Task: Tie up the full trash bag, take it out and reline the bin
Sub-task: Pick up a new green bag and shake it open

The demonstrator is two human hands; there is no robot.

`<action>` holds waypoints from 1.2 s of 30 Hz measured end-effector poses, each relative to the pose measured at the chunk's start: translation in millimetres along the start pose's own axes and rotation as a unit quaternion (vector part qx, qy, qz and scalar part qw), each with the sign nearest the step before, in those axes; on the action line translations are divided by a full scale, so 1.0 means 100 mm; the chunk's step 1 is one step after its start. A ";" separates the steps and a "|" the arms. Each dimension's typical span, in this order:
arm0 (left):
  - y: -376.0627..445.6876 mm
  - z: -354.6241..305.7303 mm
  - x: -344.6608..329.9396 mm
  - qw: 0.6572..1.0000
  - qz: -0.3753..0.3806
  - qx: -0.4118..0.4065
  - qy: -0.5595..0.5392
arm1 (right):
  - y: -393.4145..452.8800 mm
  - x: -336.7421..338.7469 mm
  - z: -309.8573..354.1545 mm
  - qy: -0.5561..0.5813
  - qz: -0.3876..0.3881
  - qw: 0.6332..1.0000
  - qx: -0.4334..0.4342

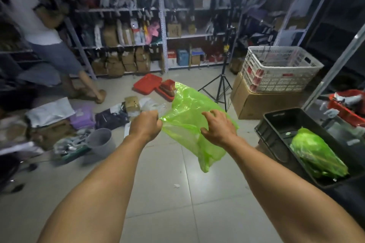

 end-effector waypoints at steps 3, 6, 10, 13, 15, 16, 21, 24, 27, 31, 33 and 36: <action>-0.07 0.42 0.04 0.999 0.003 0.036 -0.010 | 0.13 -0.07 0.35 -0.012 0.014 0.999 0.029; -0.10 0.81 0.07 0.997 0.003 0.079 -0.022 | 0.32 -0.11 0.65 -0.018 0.018 0.998 0.062; -0.12 1.22 0.12 0.992 0.001 0.128 -0.004 | 0.61 -0.19 1.01 -0.021 0.024 0.994 0.106; -0.07 1.52 0.15 0.988 -0.002 0.156 0.006 | 0.85 -0.31 1.29 -0.026 0.033 0.989 0.142; -0.02 1.72 0.17 0.985 -0.010 0.175 0.000 | 1.03 -0.39 1.48 -0.032 0.044 0.984 0.167; 0.01 1.81 0.18 0.983 -0.009 0.186 -0.004 | 1.13 -0.43 1.57 -0.032 0.051 0.982 0.177; 0.18 2.19 0.26 0.972 -0.012 0.233 -0.006 | 1.63 -0.55 1.98 -0.037 0.074 0.973 0.218; 0.26 2.41 0.30 0.967 -0.013 0.252 -0.016 | 1.87 -0.65 2.23 -0.045 0.092 0.965 0.240; 0.31 2.60 0.30 0.963 -0.007 0.271 -0.017 | 2.06 -0.79 2.49 -0.055 0.109 0.957 0.265; 0.39 2.96 0.27 0.953 -0.002 0.301 -0.035 | 2.28 -1.02 2.86 -0.060 0.132 0.948 0.284; 0.45 3.19 0.25 0.950 0.004 0.311 -0.041 | 2.41 -1.14 3.05 -0.060 0.143 0.947 0.283; 0.57 3.59 0.24 0.947 0.016 0.319 -0.043 | 2.64 -1.31 3.37 -0.064 0.154 0.946 0.278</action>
Point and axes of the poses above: each hand's wrist, its own y-axis towards the middle knuckle, its own x-axis out of the back of the hand, z = x × y, the point moved 3 cm from there along y, towards the middle knuckle, and after that the axes turned 7 degrees about z, right-handed, at the moved point
